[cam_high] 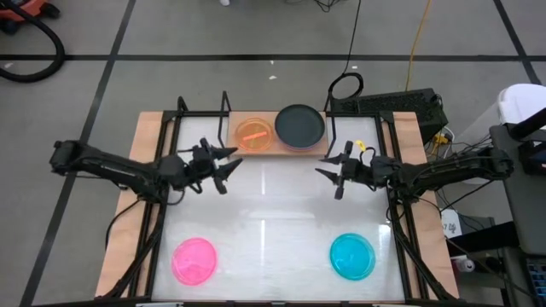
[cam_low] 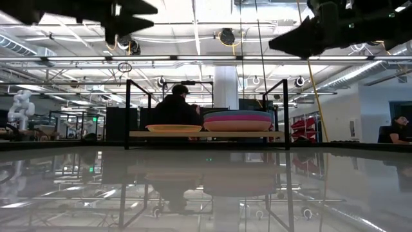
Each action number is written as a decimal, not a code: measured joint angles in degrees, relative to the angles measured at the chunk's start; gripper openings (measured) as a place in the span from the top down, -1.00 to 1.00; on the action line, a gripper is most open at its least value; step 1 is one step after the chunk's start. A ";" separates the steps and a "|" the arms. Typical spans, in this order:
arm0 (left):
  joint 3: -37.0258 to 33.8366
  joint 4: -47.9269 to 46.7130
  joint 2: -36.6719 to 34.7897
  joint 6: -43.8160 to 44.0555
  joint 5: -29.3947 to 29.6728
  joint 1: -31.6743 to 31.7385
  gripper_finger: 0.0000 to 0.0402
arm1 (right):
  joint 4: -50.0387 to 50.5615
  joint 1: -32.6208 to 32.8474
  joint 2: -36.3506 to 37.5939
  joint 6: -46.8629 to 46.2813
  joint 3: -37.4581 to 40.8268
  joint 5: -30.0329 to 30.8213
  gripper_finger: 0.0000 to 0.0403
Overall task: Place and stack plates onto a shelf
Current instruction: Stack the light blue plate on top of the light orange plate on the shelf
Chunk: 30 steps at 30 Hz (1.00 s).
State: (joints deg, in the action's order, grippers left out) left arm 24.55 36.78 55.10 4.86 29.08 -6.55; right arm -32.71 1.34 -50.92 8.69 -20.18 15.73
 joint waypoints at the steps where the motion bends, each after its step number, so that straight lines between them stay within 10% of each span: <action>1: -1.77 2.68 0.52 0.40 -0.01 -0.05 -0.02 | -1.53 0.00 0.00 0.01 0.00 0.66 0.38; 8: -5.07 9.07 1.92 0.96 0.07 0.84 -0.02 | -1.97 -1.60 -0.02 1.30 -3.37 0.74 0.38; 16: -5.09 8.33 1.92 1.64 -0.22 0.74 -0.02 | 33.87 -2.14 -1.55 -2.30 -20.71 -0.38 0.38; 22: -5.09 6.42 1.92 3.28 -0.31 0.69 -0.02 | 56.02 -2.12 -3.26 -8.96 -26.67 -17.28 0.38; 30: -5.09 6.00 1.92 5.18 -0.31 0.69 -0.02 | 59.40 0.30 -4.77 -14.93 -15.46 -36.04 0.38</action>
State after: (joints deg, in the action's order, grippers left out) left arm 19.46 42.78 57.01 10.04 28.77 -5.87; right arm 26.69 1.64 -55.69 -6.24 -35.65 -20.31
